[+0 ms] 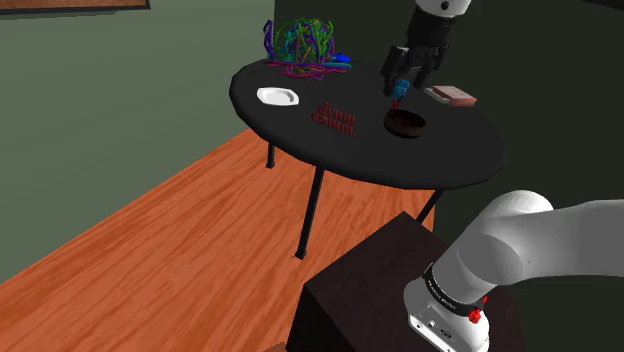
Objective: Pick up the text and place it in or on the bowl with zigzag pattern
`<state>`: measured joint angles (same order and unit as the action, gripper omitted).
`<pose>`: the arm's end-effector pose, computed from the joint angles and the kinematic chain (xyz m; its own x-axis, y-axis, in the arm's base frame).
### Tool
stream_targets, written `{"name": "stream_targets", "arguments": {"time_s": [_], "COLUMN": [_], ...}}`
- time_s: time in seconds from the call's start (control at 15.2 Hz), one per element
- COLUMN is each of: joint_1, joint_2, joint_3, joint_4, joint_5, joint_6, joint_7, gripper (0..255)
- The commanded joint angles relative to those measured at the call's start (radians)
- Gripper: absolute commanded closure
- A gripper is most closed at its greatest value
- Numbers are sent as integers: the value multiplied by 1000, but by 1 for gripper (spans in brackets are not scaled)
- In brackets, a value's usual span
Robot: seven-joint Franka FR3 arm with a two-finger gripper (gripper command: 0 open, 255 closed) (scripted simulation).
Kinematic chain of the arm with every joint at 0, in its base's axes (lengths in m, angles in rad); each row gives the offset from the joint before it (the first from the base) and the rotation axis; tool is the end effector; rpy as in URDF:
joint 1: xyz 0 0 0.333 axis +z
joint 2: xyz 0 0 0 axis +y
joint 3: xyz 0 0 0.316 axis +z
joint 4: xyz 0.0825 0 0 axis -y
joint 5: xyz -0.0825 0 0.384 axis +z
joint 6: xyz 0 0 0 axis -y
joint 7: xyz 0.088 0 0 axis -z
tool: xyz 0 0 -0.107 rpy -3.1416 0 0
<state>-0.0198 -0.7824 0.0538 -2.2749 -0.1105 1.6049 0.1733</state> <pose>0.3117 0.0056 0.6317 0.9803 -0.1447 0.1348 -0.1618 -0.9787 0.1262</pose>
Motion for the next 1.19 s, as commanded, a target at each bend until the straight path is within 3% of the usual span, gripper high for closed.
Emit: {"name": "stream_targets", "arguments": {"time_s": [0.0,0.59,1.12], "joint_1": [0,12,25], "joint_2": [0,288,598], "joint_3": [0,-159,-262], "joint_4": [0,107,305], "joint_5": [0,-33,17], "joint_6": [0,165,250], "joint_7": [0,-260,-498], "gripper": [0,0,0]}}
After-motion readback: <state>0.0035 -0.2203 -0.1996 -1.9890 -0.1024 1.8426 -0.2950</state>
